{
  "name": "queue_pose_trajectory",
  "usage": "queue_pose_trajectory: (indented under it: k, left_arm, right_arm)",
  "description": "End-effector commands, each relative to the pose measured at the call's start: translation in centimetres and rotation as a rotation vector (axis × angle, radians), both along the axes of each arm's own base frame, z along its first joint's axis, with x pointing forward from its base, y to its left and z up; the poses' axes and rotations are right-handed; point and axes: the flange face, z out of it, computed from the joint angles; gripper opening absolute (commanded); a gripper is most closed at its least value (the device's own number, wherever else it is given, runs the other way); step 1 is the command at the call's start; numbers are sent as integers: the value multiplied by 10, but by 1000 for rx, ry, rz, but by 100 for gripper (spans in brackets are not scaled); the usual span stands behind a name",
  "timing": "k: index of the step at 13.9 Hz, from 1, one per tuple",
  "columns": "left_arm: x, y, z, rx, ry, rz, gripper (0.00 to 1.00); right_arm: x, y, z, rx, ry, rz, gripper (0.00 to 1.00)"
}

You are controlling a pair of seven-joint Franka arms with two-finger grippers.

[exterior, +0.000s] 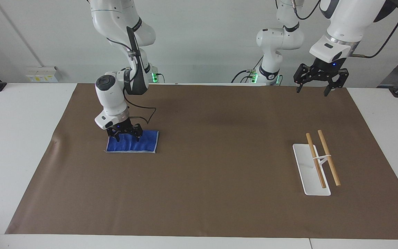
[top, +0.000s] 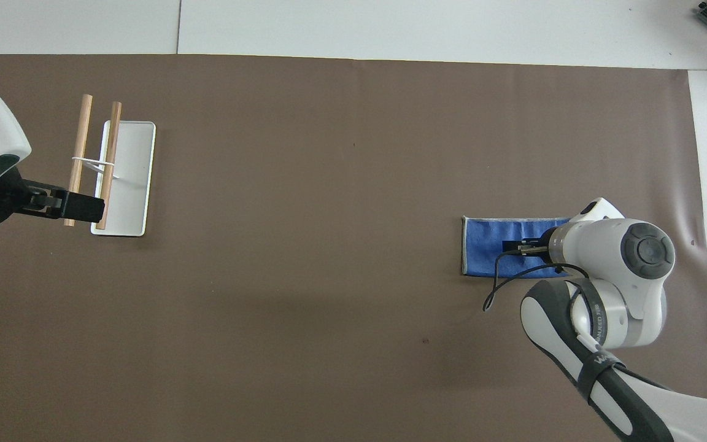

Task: Right arm passes towel to left arm to hang
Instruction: 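Move the right gripper down onto the blue towel's edge, then close the right gripper on the blue towel edge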

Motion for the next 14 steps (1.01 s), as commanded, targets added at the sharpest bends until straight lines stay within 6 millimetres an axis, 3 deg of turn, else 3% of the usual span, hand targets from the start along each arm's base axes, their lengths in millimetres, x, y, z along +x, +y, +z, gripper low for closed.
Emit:
queue_pose_trajectory:
  k: [1, 2, 3, 8, 10, 14]
  left_arm:
    - [-7, -1, -3, -17, -7, 15, 100]
    - [-7, -1, -4, -17, -7, 15, 100]
    - [-7, 0, -5, -17, -6, 15, 100]
    - [-10, 0, -12, -18, -14, 15, 100]
    - [-9, 1, -11, -18, -15, 15, 100]
    - [-8, 1, -11, -21, -22, 18, 100]
  right_arm:
    - [-2, -4, -1, -8, -11, 26, 34]
    - [-2, -3, -1, -7, -10, 24, 10]
    - [-2, -4, -1, -7, -10, 22, 0]
    - [3, -3, 7, -5, -17, 14, 0]
    - [14, -1, 34, -4, 4, 8, 0]
    - [39, 9, 110, 86, 20, -40, 0]
